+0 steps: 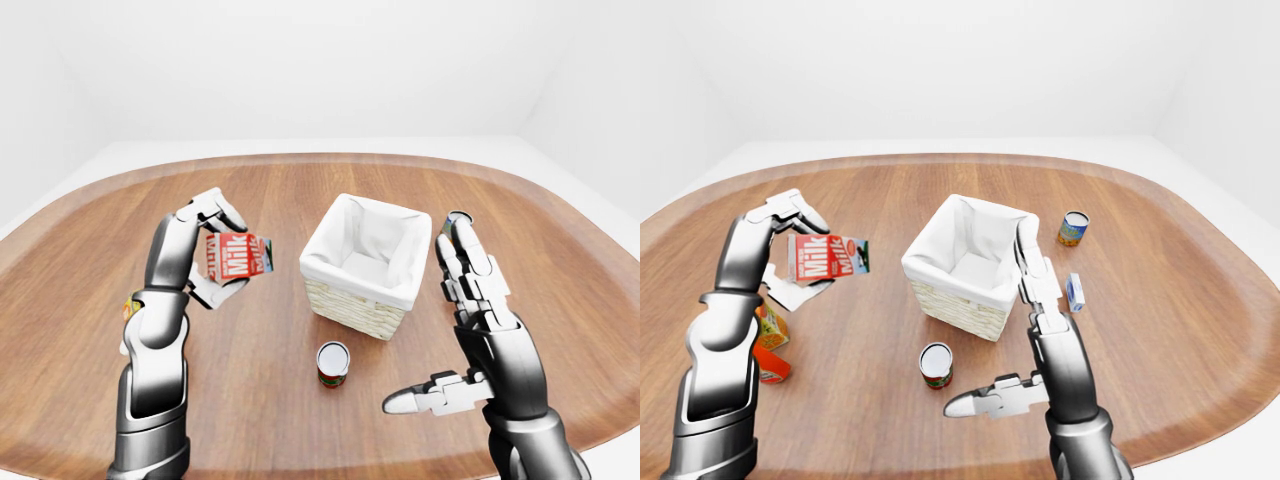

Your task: Pick the milk and place it in the basket.

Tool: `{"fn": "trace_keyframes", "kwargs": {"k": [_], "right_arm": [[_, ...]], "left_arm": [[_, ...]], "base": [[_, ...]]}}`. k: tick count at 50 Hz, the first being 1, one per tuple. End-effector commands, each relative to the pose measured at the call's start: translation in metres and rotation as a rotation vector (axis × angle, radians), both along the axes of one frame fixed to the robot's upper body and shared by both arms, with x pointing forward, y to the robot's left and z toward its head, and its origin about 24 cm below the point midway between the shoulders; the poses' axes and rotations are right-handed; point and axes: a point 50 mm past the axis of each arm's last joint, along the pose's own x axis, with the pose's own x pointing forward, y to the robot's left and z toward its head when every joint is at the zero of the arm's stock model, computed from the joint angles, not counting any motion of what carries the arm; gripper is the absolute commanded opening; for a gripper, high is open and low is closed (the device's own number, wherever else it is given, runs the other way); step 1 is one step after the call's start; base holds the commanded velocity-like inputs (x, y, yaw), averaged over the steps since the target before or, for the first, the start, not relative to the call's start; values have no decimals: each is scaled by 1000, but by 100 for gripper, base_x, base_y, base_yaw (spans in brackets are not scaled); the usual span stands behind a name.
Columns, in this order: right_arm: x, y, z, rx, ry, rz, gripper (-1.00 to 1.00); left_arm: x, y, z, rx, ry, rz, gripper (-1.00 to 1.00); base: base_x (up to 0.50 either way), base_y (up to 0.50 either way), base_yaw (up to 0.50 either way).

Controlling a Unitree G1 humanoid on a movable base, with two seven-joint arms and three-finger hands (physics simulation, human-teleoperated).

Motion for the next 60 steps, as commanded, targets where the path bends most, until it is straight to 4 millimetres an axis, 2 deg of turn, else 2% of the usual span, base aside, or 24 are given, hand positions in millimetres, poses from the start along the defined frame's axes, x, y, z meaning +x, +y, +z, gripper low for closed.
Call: {"fn": "trace_keyframes", "kwargs": {"k": [1, 7, 12, 19, 24, 26, 35, 41, 55, 60], "right_arm": [[-1, 0, 1, 0, -1, 0, 100], [0, 0, 0, 0, 2, -1, 100], [-2, 0, 1, 2, -2, 5, 100], [-1, 1, -1, 1, 8, 5, 100], [0, 1, -2, 1, 9, 6, 100], [-1, 1, -1, 1, 9, 5, 100], [-3, 0, 2, 4, -4, 10, 100], [-3, 0, 2, 7, -7, 13, 100], [-5, 0, 4, 11, -13, 16, 100], [-6, -2, 6, 13, -21, 15, 100]], "left_arm": [[-2, -15, 41, -79, -129, -87, -100], [3, -25, 59, -67, -185, -135, -100], [8, -37, 83, -61, -259, -193, -100], [21, -47, 99, -108, -288, -237, -100], [28, -61, 110, -123, -307, -278, -100], [33, -66, 108, -132, -289, -291, -100], [79, -88, 94, -189, -120, -286, -100], [97, -97, 83, -190, -30, -265, -100], [130, -117, 79, -205, 28, -268, -100], [137, -126, 70, -212, 90, -261, -100]], "base": [[0, 0, 0], [0, 0, 0], [0, 0, 0], [0, 0, 0], [0, 0, 0], [0, 0, 0], [0, 0, 0], [0, 0, 0], [0, 0, 0], [0, 0, 0]]}}
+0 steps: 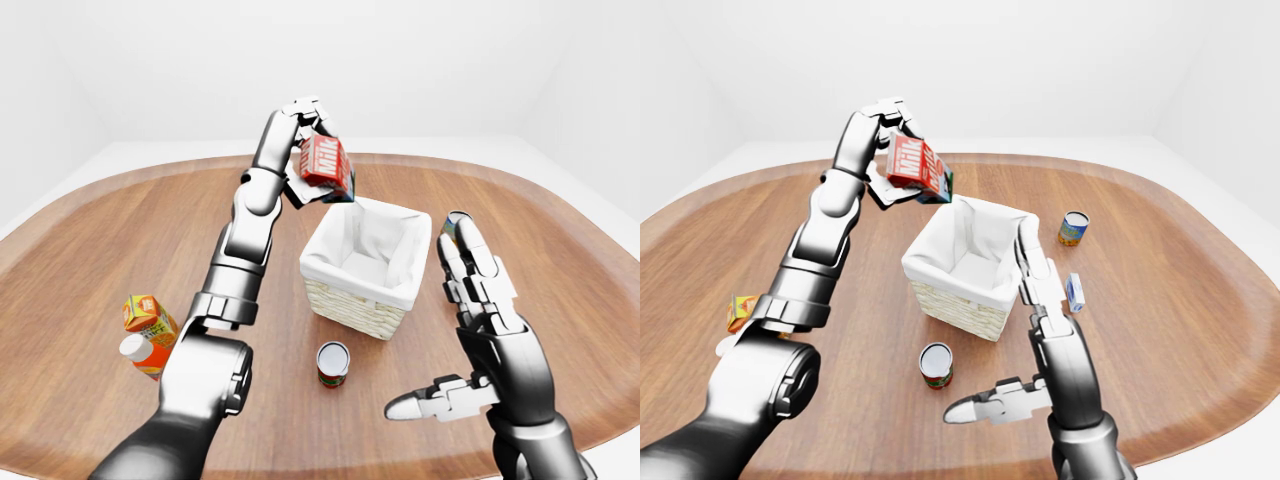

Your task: Pick the milk and place it in the basket.

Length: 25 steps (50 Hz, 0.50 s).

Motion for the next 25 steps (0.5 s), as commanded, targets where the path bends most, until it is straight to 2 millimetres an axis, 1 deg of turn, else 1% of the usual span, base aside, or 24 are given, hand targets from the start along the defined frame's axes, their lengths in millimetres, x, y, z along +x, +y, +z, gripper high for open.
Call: {"fn": "trace_keyframes", "kwargs": {"k": [1, 6, 11, 17, 20, 25], "right_arm": [[-2, -2, 3, 5, -12, 0, 100], [0, -1, 0, 5, 3, 4, 100], [0, -1, 0, 5, 0, 3, 100], [-1, -1, 1, 7, -1, 6, 100], [-1, -1, 1, 8, -1, 8, 100], [-1, -1, -1, 7, 10, 9, 100]], "left_arm": [[16, -16, -3, -73, 73, 6, -100], [17, -21, -17, -66, 115, 5, -100], [20, -23, -27, -52, 161, 25, -100], [24, -25, -49, -43, 258, 64, -100], [24, -29, -56, -55, 297, 44, -100], [22, -33, -67, -36, 312, 56, -100]], "base": [[0, 0, 0], [0, 0, 0], [0, 0, 0], [0, 0, 0], [0, 0, 0], [0, 0, 0]]}}
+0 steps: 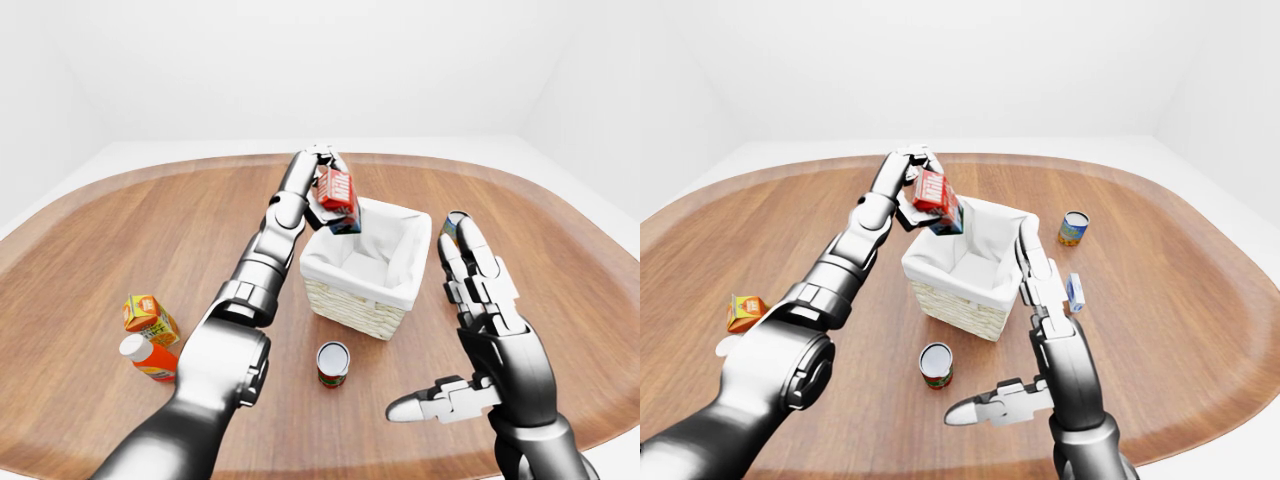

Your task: Pick the milk and place it in the basket.

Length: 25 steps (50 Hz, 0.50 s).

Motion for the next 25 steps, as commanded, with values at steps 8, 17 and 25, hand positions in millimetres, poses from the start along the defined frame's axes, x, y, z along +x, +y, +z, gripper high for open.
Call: {"fn": "trace_keyframes", "kwargs": {"k": [8, 17, 25], "right_arm": [[1, 1, -4, 0, 19, 5, 100], [1, 1, -5, -2, 24, 6, 100], [1, 2, -5, -3, 28, 8, 100]], "left_arm": [[-2, -14, -16, -69, 70, 18, -100], [-4, -18, -9, -128, 50, -15, -100], [-6, -21, -20, -109, 75, -1, -100]], "base": [[0, 0, 0], [0, 0, 0], [0, 0, 0]]}}
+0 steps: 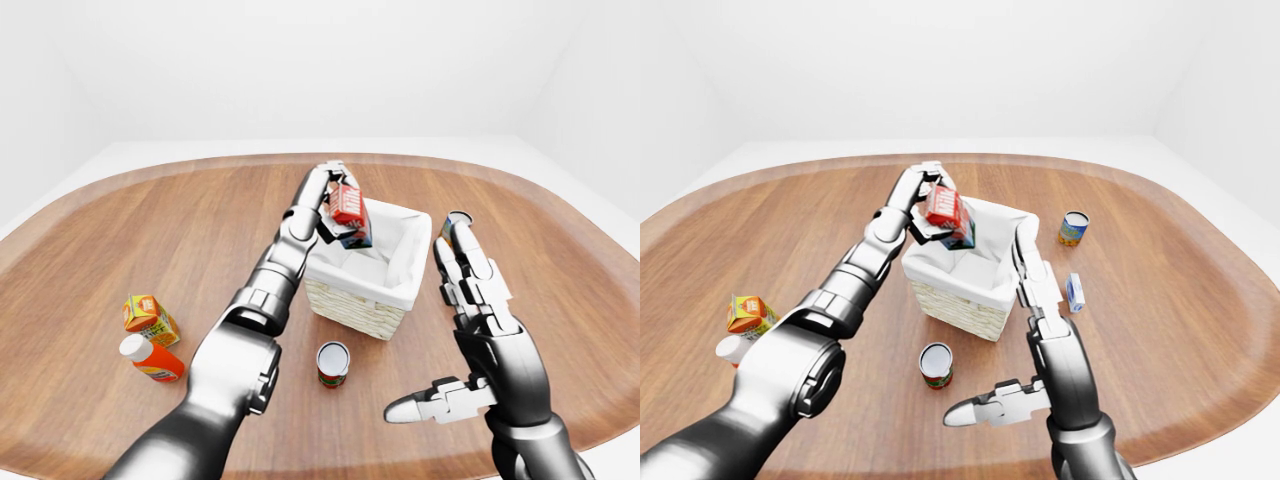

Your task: Pick the milk and place it in the basket.

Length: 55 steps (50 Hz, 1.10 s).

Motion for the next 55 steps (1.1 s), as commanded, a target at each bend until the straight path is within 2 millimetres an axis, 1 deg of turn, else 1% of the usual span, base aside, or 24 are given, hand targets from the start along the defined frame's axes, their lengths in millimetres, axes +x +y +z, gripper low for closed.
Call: {"fn": "trace_keyframes", "kwargs": {"k": [1, 8, 10, 14, 28, 40, 43, 44, 45, 50, 55], "right_arm": [[0, 0, -2, -1, 9, 1, 100], [0, 1, -4, -4, 18, 2, 100], [0, 1, -4, -3, 21, 3, 100], [0, 1, -4, -3, 20, 3, 100], [0, 2, -4, -2, 21, 8, 100], [-1, 2, -4, -4, 25, 9, 100], [-1, 2, -5, -4, 26, 9, 100], [-1, 2, -4, -3, 25, 10, 100], [0, 2, -5, -3, 26, 9, 100], [-1, 2, -5, -3, 27, 10, 100], [0, 2, -5, -3, 26, 10, 100]], "left_arm": [[0, -2, 6, -83, -13, 25, -100], [0, -2, 2, -81, -3, 39, -100], [-1, -3, -4, -73, 14, 47, -100], [-2, -3, -9, -68, 33, 58, -100], [-1, 1, -14, -53, 33, 109, -100], [-2, -1, -14, -70, 38, 104, -100], [-3, -3, -18, -48, 46, 89, -100], [-3, -3, -19, -41, 43, 96, -57], [-3, -2, -20, -39, 40, 107, 100], [-5, -2, -24, -25, 41, 114, 100], [-5, -3, -23, -30, 36, 110, 100]], "base": [[0, 0, 0], [0, 0, 0], [0, 0, 0], [0, 0, 0], [0, 0, 0], [0, 0, 0], [0, 0, 0], [0, 0, 0], [0, 0, 0], [0, 0, 0], [0, 0, 0]]}}
